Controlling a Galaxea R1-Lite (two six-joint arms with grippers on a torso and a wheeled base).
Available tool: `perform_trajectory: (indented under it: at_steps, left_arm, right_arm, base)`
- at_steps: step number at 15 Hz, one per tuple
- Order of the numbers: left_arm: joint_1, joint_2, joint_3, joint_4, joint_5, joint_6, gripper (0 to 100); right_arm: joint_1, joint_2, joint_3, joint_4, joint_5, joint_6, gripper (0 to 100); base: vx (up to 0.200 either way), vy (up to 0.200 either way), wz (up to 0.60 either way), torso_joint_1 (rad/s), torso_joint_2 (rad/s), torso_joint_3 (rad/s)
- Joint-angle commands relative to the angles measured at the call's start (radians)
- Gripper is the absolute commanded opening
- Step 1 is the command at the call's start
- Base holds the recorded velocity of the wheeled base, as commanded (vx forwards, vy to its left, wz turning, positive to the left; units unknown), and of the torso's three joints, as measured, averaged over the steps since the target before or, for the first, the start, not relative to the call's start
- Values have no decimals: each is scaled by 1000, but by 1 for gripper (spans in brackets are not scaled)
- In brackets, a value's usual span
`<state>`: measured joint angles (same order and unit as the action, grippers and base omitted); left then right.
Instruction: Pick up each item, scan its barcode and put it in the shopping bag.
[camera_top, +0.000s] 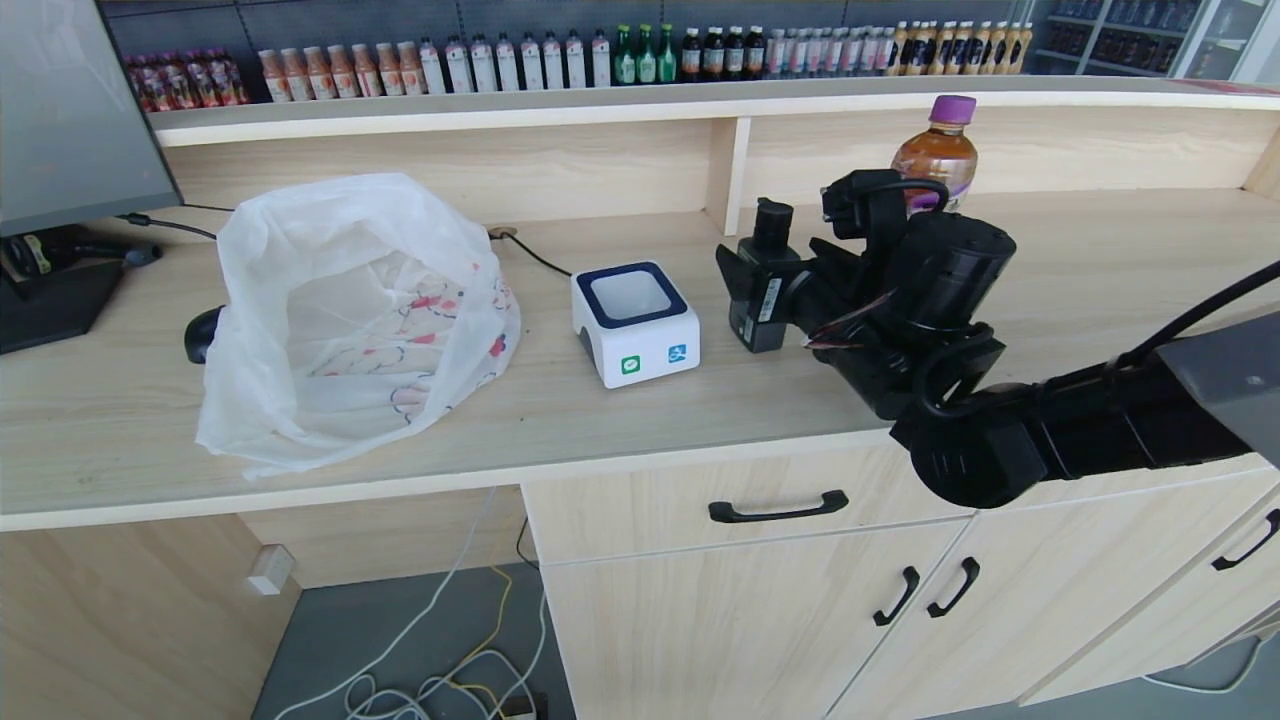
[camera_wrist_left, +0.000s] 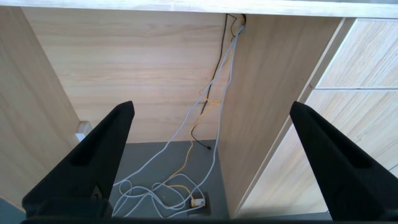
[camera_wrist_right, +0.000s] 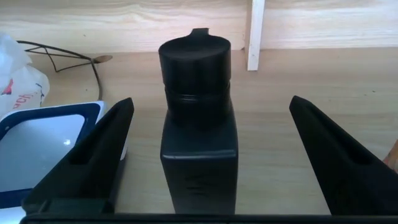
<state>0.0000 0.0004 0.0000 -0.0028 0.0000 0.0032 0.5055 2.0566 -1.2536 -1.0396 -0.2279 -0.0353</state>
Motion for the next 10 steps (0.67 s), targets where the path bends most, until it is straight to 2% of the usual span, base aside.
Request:
perform_trajectory:
  at_steps: [1, 10]
  left_arm:
    - [0, 0, 0, 0, 0, 0, 100]
    - [0, 0, 0, 0, 0, 0, 100]
  right_arm:
    - [-7, 16, -4, 0, 2, 0, 100]
    - [-16, 56, -23, 1, -1, 26, 100]
  base:
    - [0, 0, 0, 0, 0, 0]
    - [0, 0, 0, 0, 0, 0]
